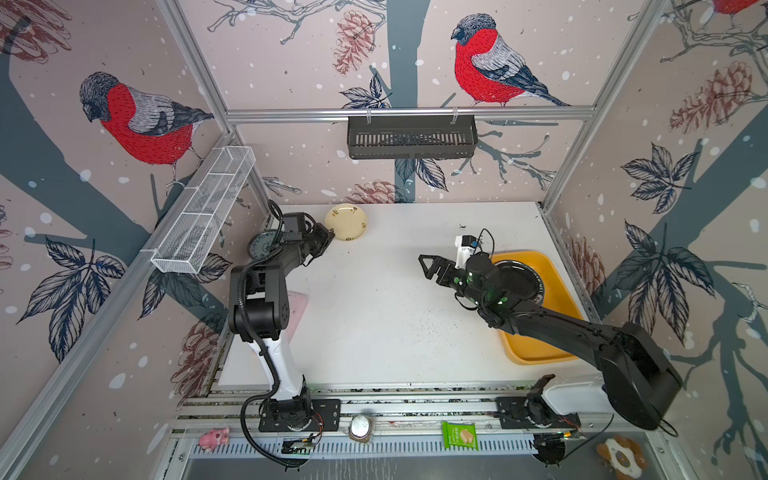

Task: Place the plates into the plastic bin on the countertop
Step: 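Lift the cream plate upright with the left gripper toward the approaching right gripper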

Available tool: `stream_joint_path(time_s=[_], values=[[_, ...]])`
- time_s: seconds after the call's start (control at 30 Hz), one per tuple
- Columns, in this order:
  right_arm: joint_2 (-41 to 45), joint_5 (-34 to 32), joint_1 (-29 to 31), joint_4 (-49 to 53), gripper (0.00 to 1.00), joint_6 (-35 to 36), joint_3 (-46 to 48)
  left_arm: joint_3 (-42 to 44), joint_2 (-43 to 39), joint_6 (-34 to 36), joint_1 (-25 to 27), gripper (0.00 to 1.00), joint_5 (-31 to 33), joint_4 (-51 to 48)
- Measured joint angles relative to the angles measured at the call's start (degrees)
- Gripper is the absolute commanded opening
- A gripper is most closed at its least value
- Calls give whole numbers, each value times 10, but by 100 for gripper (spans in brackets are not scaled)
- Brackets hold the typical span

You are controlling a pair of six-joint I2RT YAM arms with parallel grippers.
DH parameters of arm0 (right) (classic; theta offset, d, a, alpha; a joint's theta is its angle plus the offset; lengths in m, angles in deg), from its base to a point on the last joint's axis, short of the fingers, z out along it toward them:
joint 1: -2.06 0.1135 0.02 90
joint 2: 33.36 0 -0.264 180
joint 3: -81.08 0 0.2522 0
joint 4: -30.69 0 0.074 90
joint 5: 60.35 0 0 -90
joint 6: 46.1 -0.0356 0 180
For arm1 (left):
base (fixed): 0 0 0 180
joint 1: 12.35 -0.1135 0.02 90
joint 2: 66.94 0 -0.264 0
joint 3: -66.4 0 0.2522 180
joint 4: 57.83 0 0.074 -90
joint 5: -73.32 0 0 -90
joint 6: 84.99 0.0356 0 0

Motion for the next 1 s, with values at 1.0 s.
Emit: stream_joint_path(time_s=[1.0], values=[[-93, -9, -4, 100, 93, 0, -160, 119, -196, 123, 63, 6, -205, -55]])
